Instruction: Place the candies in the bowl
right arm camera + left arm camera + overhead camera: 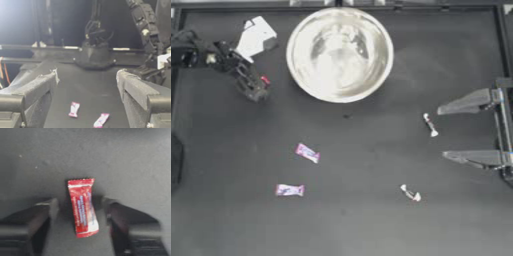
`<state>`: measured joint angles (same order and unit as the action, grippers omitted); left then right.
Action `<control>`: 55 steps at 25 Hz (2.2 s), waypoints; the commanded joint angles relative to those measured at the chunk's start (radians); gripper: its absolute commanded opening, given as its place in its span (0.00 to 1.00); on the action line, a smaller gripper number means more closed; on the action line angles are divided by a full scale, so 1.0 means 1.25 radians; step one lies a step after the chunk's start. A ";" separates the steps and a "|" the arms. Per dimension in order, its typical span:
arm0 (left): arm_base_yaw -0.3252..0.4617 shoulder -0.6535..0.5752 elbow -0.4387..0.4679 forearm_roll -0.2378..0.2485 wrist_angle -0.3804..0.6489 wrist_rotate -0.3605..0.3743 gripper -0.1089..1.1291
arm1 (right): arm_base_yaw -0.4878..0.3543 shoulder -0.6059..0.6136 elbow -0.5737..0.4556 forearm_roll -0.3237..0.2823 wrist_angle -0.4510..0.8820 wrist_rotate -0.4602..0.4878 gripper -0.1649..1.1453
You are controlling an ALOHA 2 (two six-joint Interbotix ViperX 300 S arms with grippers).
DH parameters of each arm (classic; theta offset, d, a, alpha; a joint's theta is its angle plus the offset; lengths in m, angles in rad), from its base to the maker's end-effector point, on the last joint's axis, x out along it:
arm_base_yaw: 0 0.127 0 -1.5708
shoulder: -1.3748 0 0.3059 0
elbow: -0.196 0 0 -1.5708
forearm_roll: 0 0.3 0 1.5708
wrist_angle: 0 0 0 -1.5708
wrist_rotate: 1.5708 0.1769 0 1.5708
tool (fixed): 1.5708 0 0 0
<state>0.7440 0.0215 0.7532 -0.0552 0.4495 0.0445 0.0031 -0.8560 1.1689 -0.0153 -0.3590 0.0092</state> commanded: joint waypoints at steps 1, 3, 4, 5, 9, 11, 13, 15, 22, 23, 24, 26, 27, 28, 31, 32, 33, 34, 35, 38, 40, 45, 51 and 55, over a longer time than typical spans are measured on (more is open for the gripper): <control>0.002 -0.005 -0.017 0.000 0.011 -0.002 0.62 | 0.001 0.000 -0.010 0.002 -0.011 0.000 0.88; 0.002 -0.004 -0.020 0.000 0.020 -0.001 0.49 | 0.001 -0.001 -0.010 0.002 -0.011 0.000 0.88; 0.002 -0.004 -0.021 -0.001 0.023 -0.001 0.44 | 0.001 -0.001 -0.010 0.002 -0.011 0.000 0.88; 0.001 -0.005 -0.022 -0.001 0.025 0.000 0.39 | 0.001 -0.001 -0.010 0.002 -0.011 0.000 0.88; -0.005 -0.013 -0.028 -0.001 0.028 0.001 0.36 | 0.000 -0.002 -0.009 0.002 -0.011 0.000 0.88; -0.009 -0.023 -0.027 -0.001 0.036 0.001 0.37 | 0.000 -0.002 -0.010 0.002 -0.011 0.000 0.88; -0.012 -0.038 -0.028 -0.001 0.044 0.001 0.37 | 0.000 -0.002 -0.009 0.002 -0.011 0.000 0.88; -0.016 -0.066 -0.028 -0.001 0.052 0.002 0.37 | 0.001 -0.002 -0.010 0.002 -0.011 0.000 0.88; -0.040 -0.204 -0.065 -0.001 0.065 0.005 0.37 | 0.001 -0.002 -0.010 0.002 -0.011 0.001 0.88; -0.045 -0.217 -0.079 -0.001 0.070 0.005 0.37 | 0.001 -0.002 -0.009 0.002 -0.011 0.001 0.88; -0.053 -0.227 -0.093 -0.001 0.076 0.006 0.37 | 0.001 -0.002 -0.009 0.002 -0.011 0.001 0.88; -0.066 -0.236 -0.126 -0.001 0.080 0.006 0.37 | 0.001 -0.002 -0.010 0.002 -0.011 0.001 0.88; -0.072 -0.234 -0.146 -0.001 0.081 0.007 0.37 | 0.001 -0.002 -0.010 0.002 -0.011 0.000 0.88; -0.079 -0.229 -0.166 -0.001 0.081 0.007 0.37 | 0.001 -0.002 -0.010 0.002 -0.011 0.001 0.88; -0.094 -0.199 -0.231 -0.002 0.081 0.023 0.36 | 0.001 -0.002 -0.009 0.002 -0.011 0.001 0.88; -0.102 -0.178 -0.255 -0.005 0.082 0.039 0.36 | 0.001 -0.002 -0.009 0.004 -0.011 0.001 0.88; -0.106 -0.158 -0.277 -0.010 0.085 0.052 0.36 | 0.001 -0.002 -0.009 0.005 -0.011 0.001 0.88; -0.106 -0.134 -0.297 -0.020 0.087 0.061 0.36 | 0.000 -0.002 -0.007 0.007 -0.011 0.000 0.88; -0.106 -0.109 -0.318 -0.028 0.088 0.069 0.36 | 0.001 -0.002 -0.007 0.009 -0.011 0.000 0.88; -0.106 -0.034 -0.377 -0.040 0.087 0.097 0.36 | 0.001 -0.002 -0.004 0.013 -0.011 0.001 0.88; -0.106 0.015 -0.416 -0.045 0.087 0.113 0.36 | 0.001 -0.002 -0.004 0.016 -0.011 0.000 0.88; -0.106 0.120 -0.501 -0.048 0.092 0.131 0.36 | 0.001 -0.002 -0.002 0.016 -0.011 0.000 0.88; -0.106 0.180 -0.541 -0.049 0.092 0.146 0.36 | 0.001 -0.002 -0.001 0.015 -0.011 -0.001 0.88; -0.106 0.206 -0.565 -0.049 0.092 0.150 0.44 | 0.001 -0.002 0.000 0.016 -0.011 -0.001 0.88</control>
<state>0.6105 0.3068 0.0859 -0.1150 0.5676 0.2270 0.0031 -0.8621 1.1781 0.0015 -0.3636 0.0092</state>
